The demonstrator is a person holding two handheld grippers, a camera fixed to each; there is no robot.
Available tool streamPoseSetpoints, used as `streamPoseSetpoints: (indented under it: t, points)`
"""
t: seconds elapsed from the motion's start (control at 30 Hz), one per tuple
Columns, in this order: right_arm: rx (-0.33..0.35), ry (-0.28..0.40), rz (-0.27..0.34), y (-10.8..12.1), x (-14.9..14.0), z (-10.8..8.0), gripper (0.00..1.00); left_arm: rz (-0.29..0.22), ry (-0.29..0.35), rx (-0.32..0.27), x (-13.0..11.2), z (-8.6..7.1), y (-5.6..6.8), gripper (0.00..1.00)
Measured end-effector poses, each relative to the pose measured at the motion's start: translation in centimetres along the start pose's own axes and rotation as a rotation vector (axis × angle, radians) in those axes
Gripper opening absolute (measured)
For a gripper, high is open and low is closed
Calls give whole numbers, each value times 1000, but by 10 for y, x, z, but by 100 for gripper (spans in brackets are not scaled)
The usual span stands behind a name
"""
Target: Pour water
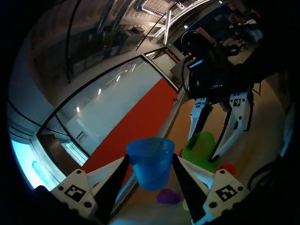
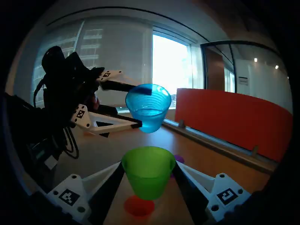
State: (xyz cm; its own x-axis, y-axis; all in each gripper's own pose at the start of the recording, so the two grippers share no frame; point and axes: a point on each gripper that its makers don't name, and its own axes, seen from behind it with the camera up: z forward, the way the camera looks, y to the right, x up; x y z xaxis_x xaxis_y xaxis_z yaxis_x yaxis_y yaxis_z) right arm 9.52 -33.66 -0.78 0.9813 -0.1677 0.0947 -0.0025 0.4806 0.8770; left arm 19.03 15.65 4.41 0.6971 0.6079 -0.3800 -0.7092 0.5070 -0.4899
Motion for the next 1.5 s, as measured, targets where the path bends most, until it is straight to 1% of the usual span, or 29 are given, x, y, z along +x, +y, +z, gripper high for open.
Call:
streamPoseSetpoints:
  t: [0.4, 0.73, 0.9, 1.3, 1.5]
  points:
    - [-5, 8, -2, 4, 5, 0, 91, 102, 0, 2, 9, 6, -2, 83]
    - [-7, 11, -3, 5, 4, -2, 91, 193, -8, 8, 15, 10, -1, 83]
    - [-8, 14, -1, 7, 4, -4, 91, 224, -7, 8, 18, 11, 0, 83]
    - [-12, 18, 0, 8, 4, -7, 91, 297, -12, 18, 22, 13, -2, 83]
    - [-12, 19, -1, 7, 6, -7, 91, 336, -14, 23, 24, 12, 0, 83]
